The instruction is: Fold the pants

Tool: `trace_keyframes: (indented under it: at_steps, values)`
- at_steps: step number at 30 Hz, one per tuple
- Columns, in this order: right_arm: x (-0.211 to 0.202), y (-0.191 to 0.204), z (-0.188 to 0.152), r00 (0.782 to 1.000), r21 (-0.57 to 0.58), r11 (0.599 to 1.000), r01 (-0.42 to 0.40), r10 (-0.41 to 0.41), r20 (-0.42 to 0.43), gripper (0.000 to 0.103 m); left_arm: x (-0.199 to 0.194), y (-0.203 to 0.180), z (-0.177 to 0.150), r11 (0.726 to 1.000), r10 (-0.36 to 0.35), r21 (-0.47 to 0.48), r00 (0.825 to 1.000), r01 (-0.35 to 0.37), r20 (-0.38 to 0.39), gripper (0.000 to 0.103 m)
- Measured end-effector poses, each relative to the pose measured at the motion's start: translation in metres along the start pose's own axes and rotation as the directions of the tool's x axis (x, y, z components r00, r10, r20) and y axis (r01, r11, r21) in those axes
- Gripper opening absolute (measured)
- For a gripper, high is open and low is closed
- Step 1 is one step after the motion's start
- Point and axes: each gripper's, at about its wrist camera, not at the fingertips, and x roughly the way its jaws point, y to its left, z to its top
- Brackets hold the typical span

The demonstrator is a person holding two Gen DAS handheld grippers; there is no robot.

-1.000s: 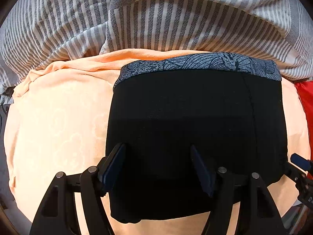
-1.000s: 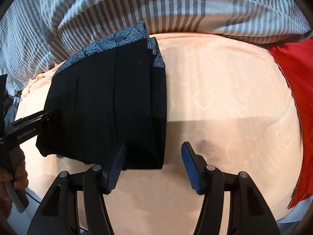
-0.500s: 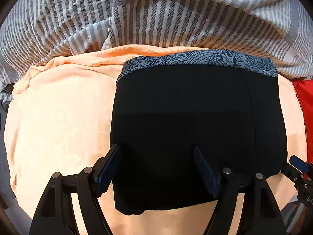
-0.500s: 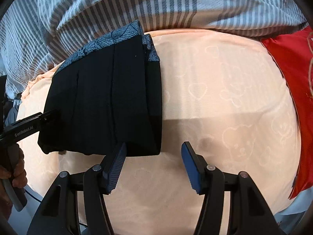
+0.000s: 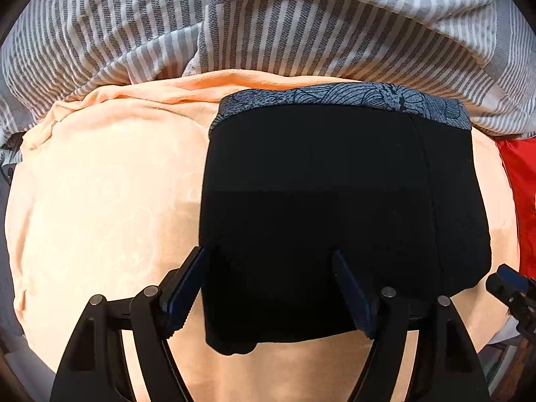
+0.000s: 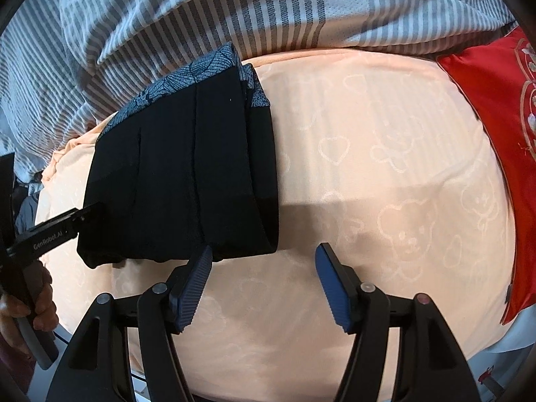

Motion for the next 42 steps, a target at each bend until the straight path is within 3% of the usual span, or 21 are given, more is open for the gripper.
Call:
trace_keyframes:
  at_steps: [12, 19, 23, 26, 30, 34, 39, 42]
  values:
    - [0.007, 0.005, 0.004, 1.000, 0.003, 1.000, -0.019, 0.019, -0.014, 0.068, -0.008, 0.022, -0.002, 1.000, -0.018, -0.007, 1.000, 0.018, 0.001, 0.077]
    - [0.009, -0.004, 0.012, 0.997, -0.002, 0.997, -0.072, 0.072, -0.014, 0.071, -0.013, 0.033, 0.005, 0.996, -0.089, -0.010, 0.996, 0.089, -0.005, 0.077]
    - [0.009, -0.019, 0.024, 0.989, 0.056, 0.988, -0.145, 0.145, 0.001, 0.074, -0.015, 0.044, 0.013, 0.989, -0.142, -0.035, 0.990, 0.142, 0.003, 0.077]
    - [0.016, -0.033, 0.036, 0.975, 0.115, 0.968, -0.221, 0.222, 0.002, 0.076, -0.012, 0.051, 0.021, 0.984, -0.173, -0.049, 0.985, 0.173, -0.009, 0.077]
    - [0.033, -0.046, 0.050, 0.939, 0.177, 0.925, -0.335, 0.344, -0.023, 0.078, -0.008, 0.060, 0.029, 0.971, -0.235, -0.058, 0.972, 0.233, -0.028, 0.077]
    - [0.045, -0.054, 0.060, 0.918, 0.175, 0.907, -0.383, 0.394, -0.032, 0.079, 0.008, 0.072, 0.035, 0.948, -0.314, -0.080, 0.945, 0.307, -0.087, 0.077]
    - [0.062, -0.059, 0.069, 0.879, 0.198, 0.867, -0.457, 0.474, -0.049, 0.080, 0.026, 0.080, 0.037, 0.940, -0.339, -0.079, 0.933, 0.331, -0.121, 0.077]
    - [0.067, -0.061, 0.071, 0.867, 0.205, 0.856, -0.474, 0.494, -0.058, 0.080, 0.033, 0.082, 0.039, 0.930, -0.366, -0.081, 0.919, 0.357, -0.145, 0.077]
